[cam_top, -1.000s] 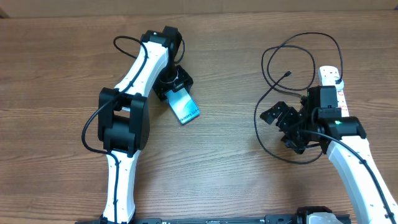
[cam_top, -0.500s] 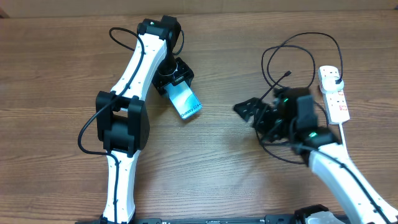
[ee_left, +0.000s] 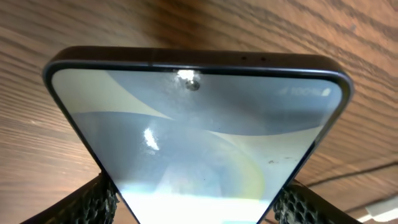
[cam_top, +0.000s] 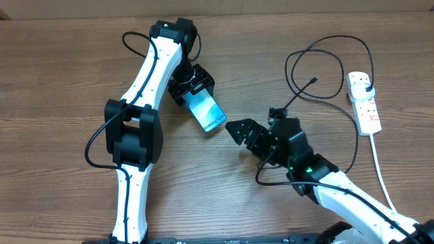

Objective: Plug charger to phone and switch on socket

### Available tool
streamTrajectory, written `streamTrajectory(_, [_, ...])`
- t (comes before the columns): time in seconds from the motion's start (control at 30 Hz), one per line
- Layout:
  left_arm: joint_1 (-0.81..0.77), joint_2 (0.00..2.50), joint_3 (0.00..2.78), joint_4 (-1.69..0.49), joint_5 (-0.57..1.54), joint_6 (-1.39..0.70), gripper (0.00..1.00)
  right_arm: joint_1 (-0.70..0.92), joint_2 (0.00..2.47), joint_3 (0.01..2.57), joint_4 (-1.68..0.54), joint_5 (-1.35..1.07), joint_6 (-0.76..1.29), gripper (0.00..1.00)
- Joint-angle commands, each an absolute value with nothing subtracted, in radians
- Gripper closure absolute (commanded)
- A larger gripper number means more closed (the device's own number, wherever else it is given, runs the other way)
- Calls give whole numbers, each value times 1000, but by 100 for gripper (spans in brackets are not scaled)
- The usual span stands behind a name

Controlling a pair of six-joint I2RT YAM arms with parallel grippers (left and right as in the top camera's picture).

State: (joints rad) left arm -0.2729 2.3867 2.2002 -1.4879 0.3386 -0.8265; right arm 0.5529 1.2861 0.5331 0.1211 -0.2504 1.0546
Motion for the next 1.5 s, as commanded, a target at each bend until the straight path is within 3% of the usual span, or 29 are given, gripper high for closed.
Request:
streamTrajectory(0.0, [-268, 2391, 2230, -1492, 466, -796, 42, 576, 1334, 529, 180, -165, 1078, 0])
streamTrajectory(0.73, [-268, 2391, 2230, -1524, 860, -651, 39, 576, 1439, 529, 418, -164, 1126, 0])
streamTrajectory(1.13, [-268, 2391, 2230, -1595, 884, -567, 39, 576, 1439, 529, 427, -109, 1126, 0])
streamTrajectory(1.2, [-269, 2391, 2230, -1597, 883, -554, 39, 576, 1439, 529, 451, -109, 1126, 4])
streamTrajectory(1.47, [-286, 2391, 2230, -1618, 878, -530, 39, 577, 1439, 530, 513, -106, 1127, 35])
